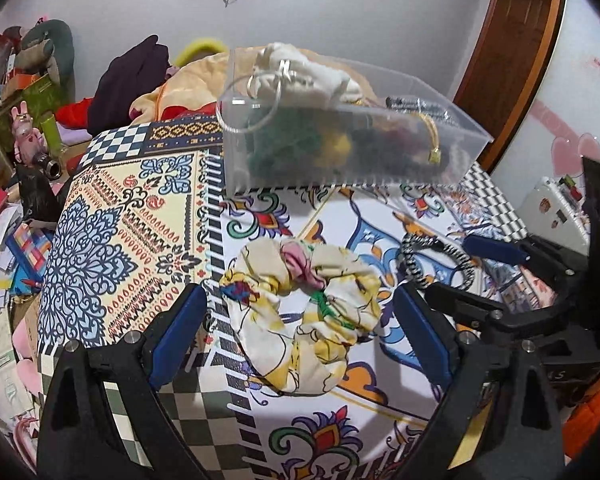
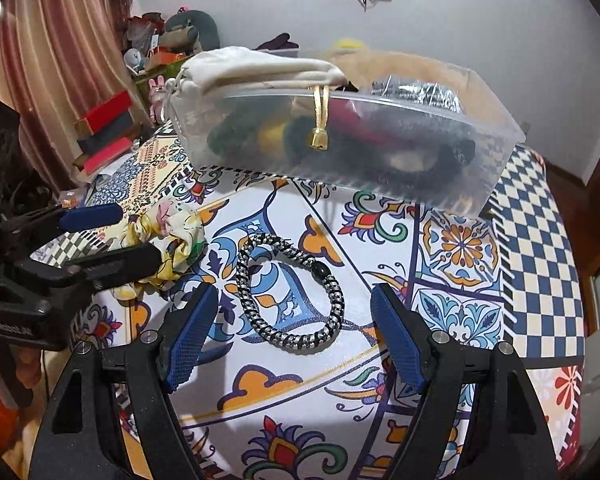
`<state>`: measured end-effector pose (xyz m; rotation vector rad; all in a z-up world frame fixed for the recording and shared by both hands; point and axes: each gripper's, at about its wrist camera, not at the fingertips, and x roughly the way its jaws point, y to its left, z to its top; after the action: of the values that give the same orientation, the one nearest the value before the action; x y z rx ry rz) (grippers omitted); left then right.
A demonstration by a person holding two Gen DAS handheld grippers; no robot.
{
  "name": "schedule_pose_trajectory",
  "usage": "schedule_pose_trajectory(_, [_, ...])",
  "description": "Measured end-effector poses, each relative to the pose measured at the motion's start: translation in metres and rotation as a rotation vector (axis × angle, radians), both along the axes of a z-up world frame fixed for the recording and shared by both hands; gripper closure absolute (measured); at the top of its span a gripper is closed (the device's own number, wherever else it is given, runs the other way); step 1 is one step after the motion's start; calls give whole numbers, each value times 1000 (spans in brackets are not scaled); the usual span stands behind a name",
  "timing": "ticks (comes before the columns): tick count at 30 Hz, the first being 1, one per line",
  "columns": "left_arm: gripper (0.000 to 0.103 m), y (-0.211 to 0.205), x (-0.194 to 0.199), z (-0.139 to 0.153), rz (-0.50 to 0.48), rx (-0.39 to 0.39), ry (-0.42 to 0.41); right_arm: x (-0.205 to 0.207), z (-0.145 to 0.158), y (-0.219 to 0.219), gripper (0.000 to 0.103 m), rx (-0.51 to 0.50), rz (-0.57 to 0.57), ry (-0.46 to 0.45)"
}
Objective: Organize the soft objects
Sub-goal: 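Grasp the floral scrunchie with the left gripper while the right gripper grasps the beaded bracelet, then carry the scrunchie and bracelet into the clear box and open both grippers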
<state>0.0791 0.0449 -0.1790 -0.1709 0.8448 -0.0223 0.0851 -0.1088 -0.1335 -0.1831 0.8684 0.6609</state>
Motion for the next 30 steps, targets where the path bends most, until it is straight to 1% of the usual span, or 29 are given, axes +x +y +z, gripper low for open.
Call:
schedule_pose_trajectory(3, [9, -4, -1, -5, 8, 13, 0, -5, -1, 2, 29, -27, -7, -41])
schedule_pose_trajectory(5, [16, -5, 0, -7, 9, 23, -2, -7, -1, 1, 36, -46, -13, -66])
schedule_pose_trajectory(6, [21, -6, 0, -8, 5, 26, 1, -7, -1, 1, 42, -51, -14, -76])
schedule_pose_trajectory(7, [24, -7, 0, -8, 7, 37, -5, -7, 0, -1, 48, -51, -13, -78])
schedule_pose_trajectory(8, [26, -7, 0, -8, 6, 40, -8, -6, 0, -3, 51, -48, -15, -80])
schedule_pose_trajectory(9, [32, -7, 0, -8, 3, 38, -9, -7, 0, -4, 56, -44, -18, -79])
schedule_pose_trajectory(10, [38, -7, -1, -8, 2, 40, -11, -7, 1, -5, 58, -41, -20, -79])
schedule_pose_trajectory(11, [42, -8, -1, -7, -5, 43, -10, -7, 1, -7, 61, -41, -24, -83])
schedule_pose_trajectory(12, [52, -10, -2, -6, -20, 44, -10, -7, 1, -9, 65, -41, -28, -86])
schedule_pose_trajectory(13, [59, -11, -3, -6, -28, 43, -10, -7, 1, -11, 69, -39, -29, -87])
schedule_pose_trajectory(16, [68, -15, -6, -4, -47, 48, -13, -6, 3, -16, 80, -31, -29, -81])
schedule_pose_trajectory(17, [70, -16, -8, -2, -51, 47, -15, -6, 3, -18, 82, -26, -31, -77])
schedule_pose_trajectory(19, [74, -17, -9, 2, -57, 38, -25, -6, 4, -21, 89, -9, -30, -62])
schedule_pose_trajectory(20, [74, -17, -9, 4, -59, 34, -31, -6, 4, -23, 90, 1, -29, -53])
schedule_pose_trajectory(26, [75, -19, -11, 27, -66, 28, -94, -10, 14, -32, 90, 25, -40, -66])
schedule_pose_trajectory(30, [75, -21, -11, 47, -76, 31, -149, -13, 28, -40, 90, 51, -45, -94])
